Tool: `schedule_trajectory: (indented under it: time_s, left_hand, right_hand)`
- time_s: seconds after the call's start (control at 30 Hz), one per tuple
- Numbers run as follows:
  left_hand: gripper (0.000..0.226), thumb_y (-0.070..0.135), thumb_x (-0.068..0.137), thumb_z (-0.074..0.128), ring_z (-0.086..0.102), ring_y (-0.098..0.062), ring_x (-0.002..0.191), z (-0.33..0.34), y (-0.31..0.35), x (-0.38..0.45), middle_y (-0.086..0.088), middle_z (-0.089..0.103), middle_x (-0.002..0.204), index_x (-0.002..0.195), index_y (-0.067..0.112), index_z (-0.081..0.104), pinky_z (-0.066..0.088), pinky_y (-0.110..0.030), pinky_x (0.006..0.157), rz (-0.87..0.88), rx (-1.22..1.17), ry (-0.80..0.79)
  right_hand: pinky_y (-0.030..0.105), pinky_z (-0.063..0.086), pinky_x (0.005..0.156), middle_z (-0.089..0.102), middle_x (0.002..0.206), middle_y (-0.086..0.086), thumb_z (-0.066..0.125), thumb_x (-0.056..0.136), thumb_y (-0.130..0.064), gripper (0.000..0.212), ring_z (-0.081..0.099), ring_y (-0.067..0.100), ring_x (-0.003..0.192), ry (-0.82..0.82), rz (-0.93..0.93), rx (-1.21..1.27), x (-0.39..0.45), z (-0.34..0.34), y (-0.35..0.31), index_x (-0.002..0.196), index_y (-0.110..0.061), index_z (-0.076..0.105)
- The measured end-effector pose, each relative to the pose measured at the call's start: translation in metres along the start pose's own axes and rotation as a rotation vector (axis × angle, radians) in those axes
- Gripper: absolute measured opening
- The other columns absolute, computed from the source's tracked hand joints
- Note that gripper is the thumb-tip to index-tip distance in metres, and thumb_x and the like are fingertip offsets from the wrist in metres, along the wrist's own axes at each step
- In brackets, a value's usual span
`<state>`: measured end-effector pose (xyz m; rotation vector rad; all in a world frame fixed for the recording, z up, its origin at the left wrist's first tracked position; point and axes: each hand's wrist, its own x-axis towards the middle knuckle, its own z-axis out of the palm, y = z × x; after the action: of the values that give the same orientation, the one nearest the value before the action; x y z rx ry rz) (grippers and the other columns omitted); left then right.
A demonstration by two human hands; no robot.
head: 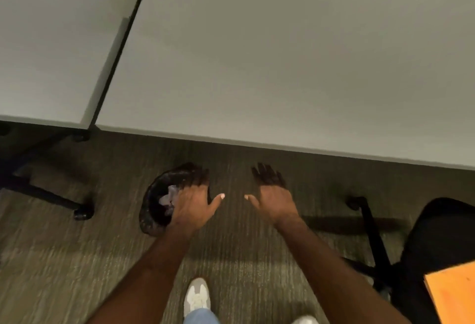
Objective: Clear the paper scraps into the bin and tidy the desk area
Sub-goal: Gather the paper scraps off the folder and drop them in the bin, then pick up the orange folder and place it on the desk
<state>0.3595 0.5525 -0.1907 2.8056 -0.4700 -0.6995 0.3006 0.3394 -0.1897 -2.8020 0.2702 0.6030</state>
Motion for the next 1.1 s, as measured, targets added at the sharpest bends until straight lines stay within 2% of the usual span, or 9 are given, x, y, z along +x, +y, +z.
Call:
schedule_trajectory:
  time_s: [0.1, 0.2, 0.37, 0.53, 0.63, 0.7, 0.83, 0.97, 1.1]
  left_hand:
    - [0.069, 0.062, 0.097, 0.039, 0.047, -0.033, 0.133, 0.002, 0.062, -0.001, -0.015, 0.05, 0.146, 0.144, 0.012, 0.045, 0.037, -0.042, 0.108, 0.069, 0.02, -0.107]
    - [0.066, 0.058, 0.098, 0.041, 0.048, -0.033, 0.132, 0.014, 0.132, 0.0, -0.016, 0.05, 0.147, 0.143, 0.011, 0.044, 0.037, -0.042, 0.109, 0.204, 0.007, -0.121]
    - [0.068, 0.052, 0.101, 0.041, 0.035, -0.028, 0.144, 0.037, 0.256, -0.014, -0.013, 0.036, 0.157, 0.154, 0.013, 0.026, 0.029, -0.042, 0.118, 0.344, -0.111, -0.159]
    - [0.076, 0.055, 0.099, 0.04, 0.017, -0.024, 0.153, 0.064, 0.375, -0.037, -0.006, 0.017, 0.166, 0.159, 0.023, 0.006, 0.021, -0.044, 0.124, 0.522, -0.135, -0.197]
    - [0.074, 0.054, 0.1, 0.038, 0.014, -0.02, 0.154, 0.087, 0.445, -0.054, -0.004, 0.014, 0.167, 0.159, 0.021, 0.008, 0.018, -0.04, 0.125, 0.619, -0.105, -0.223]
    - [0.072, 0.052, 0.101, 0.038, 0.017, -0.021, 0.152, 0.105, 0.493, -0.066, -0.005, 0.019, 0.166, 0.159, 0.019, 0.012, 0.018, -0.038, 0.123, 0.675, -0.086, -0.262]
    - [0.07, 0.052, 0.102, 0.037, 0.029, -0.025, 0.148, 0.142, 0.563, -0.081, -0.009, 0.029, 0.162, 0.158, 0.017, 0.016, 0.029, -0.041, 0.119, 0.715, -0.072, -0.38]
    - [0.069, 0.051, 0.102, 0.037, 0.038, -0.03, 0.142, 0.182, 0.612, -0.095, -0.013, 0.039, 0.155, 0.157, 0.012, 0.022, 0.036, -0.044, 0.113, 0.672, -0.018, -0.441]
    - [0.057, 0.041, 0.1, 0.049, 0.047, -0.032, 0.134, 0.207, 0.633, -0.104, -0.013, 0.048, 0.147, 0.148, 0.012, 0.038, 0.043, -0.047, 0.107, 0.555, 0.017, -0.385]
  right_hand:
    - [0.045, 0.023, 0.121, 0.024, 0.163, 0.01, 0.041, 0.098, -0.057, 0.07, 0.022, 0.028, 0.15, -0.01, 0.13, -0.007, -0.034, -0.025, 0.056, 0.152, -0.015, 0.03]
    - [0.045, 0.029, 0.119, 0.043, 0.151, 0.01, 0.045, 0.096, -0.055, 0.062, 0.036, 0.027, 0.141, 0.071, 0.213, 0.019, -0.071, -0.039, 0.122, 0.144, -0.016, 0.039]
    - [0.041, 0.02, 0.124, 0.02, 0.164, 0.005, 0.057, 0.094, -0.043, 0.083, 0.016, 0.021, 0.152, 0.26, 0.378, 0.176, -0.148, -0.041, 0.233, 0.158, -0.018, 0.011]
    - [0.043, 0.023, 0.122, 0.018, 0.165, 0.004, 0.06, 0.093, -0.036, 0.086, 0.018, 0.024, 0.152, 0.296, 0.498, 0.178, -0.235, -0.033, 0.326, 0.158, -0.015, 0.009]
    - [0.04, 0.024, 0.122, 0.019, 0.165, 0.006, 0.063, 0.092, -0.034, 0.087, 0.019, 0.025, 0.152, 0.328, 0.598, 0.209, -0.281, -0.024, 0.372, 0.158, -0.015, 0.01]
    - [0.038, 0.023, 0.122, 0.021, 0.164, 0.008, 0.062, 0.092, -0.033, 0.086, 0.021, 0.026, 0.151, 0.368, 0.692, 0.249, -0.311, -0.016, 0.402, 0.158, -0.013, 0.01]
    - [0.038, 0.019, 0.121, 0.02, 0.164, 0.009, 0.061, 0.094, -0.031, 0.084, 0.02, 0.028, 0.15, 0.491, 0.993, 0.497, -0.359, 0.011, 0.444, 0.158, -0.011, 0.01]
    - [0.046, 0.035, 0.112, 0.036, 0.155, 0.018, 0.068, 0.09, -0.025, 0.087, 0.036, 0.037, 0.141, 0.657, 1.398, 0.862, -0.402, 0.048, 0.478, 0.157, -0.009, 0.015]
    - [0.044, 0.045, 0.097, 0.05, 0.142, 0.022, 0.07, 0.087, -0.023, 0.071, 0.053, 0.04, 0.125, 0.663, 1.703, 1.147, -0.423, 0.071, 0.491, 0.147, -0.004, 0.036]
